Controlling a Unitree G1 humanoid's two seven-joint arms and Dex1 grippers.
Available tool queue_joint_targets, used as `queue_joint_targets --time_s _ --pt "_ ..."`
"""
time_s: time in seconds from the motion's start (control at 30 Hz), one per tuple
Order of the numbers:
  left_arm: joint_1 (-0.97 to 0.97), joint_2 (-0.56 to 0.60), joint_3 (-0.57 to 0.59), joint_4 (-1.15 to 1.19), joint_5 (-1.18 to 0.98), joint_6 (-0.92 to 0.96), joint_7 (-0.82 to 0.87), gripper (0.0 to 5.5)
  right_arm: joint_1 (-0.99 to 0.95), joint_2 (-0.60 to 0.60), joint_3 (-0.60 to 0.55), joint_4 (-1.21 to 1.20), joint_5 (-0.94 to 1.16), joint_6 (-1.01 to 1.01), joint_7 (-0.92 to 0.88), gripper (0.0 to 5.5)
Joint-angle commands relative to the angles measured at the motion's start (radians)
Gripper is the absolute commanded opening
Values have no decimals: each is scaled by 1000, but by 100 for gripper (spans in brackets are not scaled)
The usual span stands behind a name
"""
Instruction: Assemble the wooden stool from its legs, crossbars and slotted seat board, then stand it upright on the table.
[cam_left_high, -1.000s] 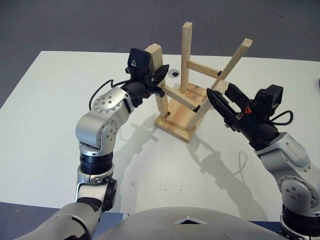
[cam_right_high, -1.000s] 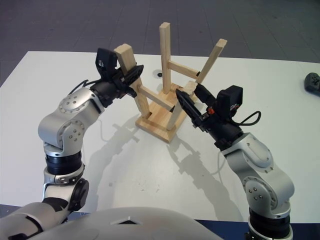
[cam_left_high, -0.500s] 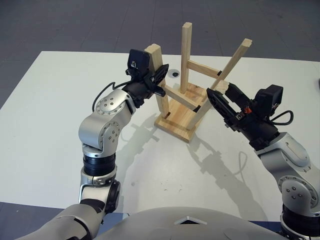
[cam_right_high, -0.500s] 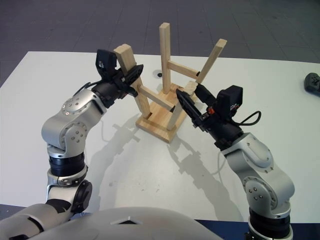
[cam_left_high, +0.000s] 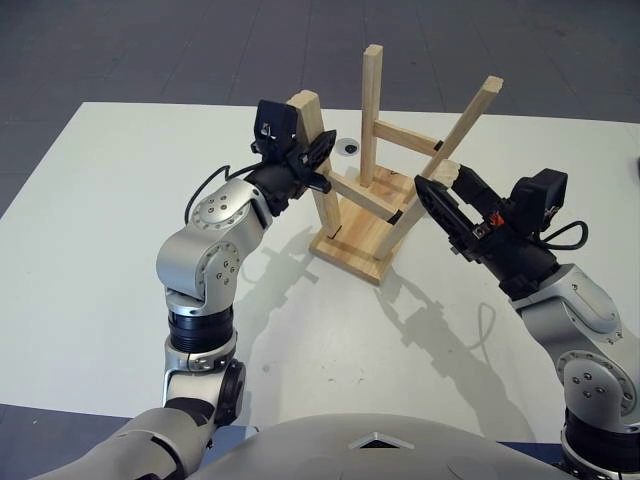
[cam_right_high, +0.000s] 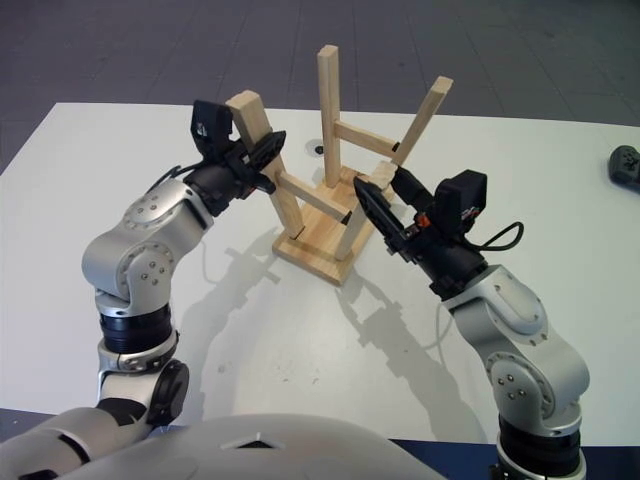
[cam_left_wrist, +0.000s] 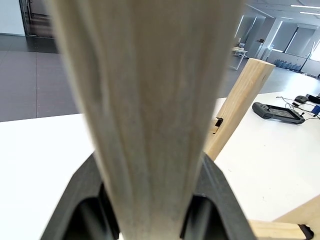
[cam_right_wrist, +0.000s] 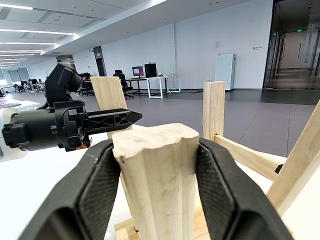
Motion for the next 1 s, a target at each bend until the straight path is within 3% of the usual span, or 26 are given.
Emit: queue_joint_targets --time_s 0.03,0.3,0.47,0.7,0.83,0.93,1.0 --pt "41 -39 -71 2 -84 82 -53 107 8 -4 48 23 -5 52 0 222" --pt "103 -3 -136 40 -4 -44 -72 107 15 -2 48 13 -3 54 -8 222" --pt "195 145 -275 46 96 -193 -155 109 17 -6 38 14 -1 57 -9 221" --pt "220 178 -326 43 96 -242 -134 116 37 3 35 4 3 58 -19 221" --pt "209 152 -296 52 83 -253 -103 116 25 3 30 9 7 58 -21 221" --pt "155 63 -193 57 15 -264 -47 116 5 9 10 14 10 44 -28 221" --pt "94 -4 -106 49 -55 -277 -9 172 -15 14 -10 25 19 31 -31 220"
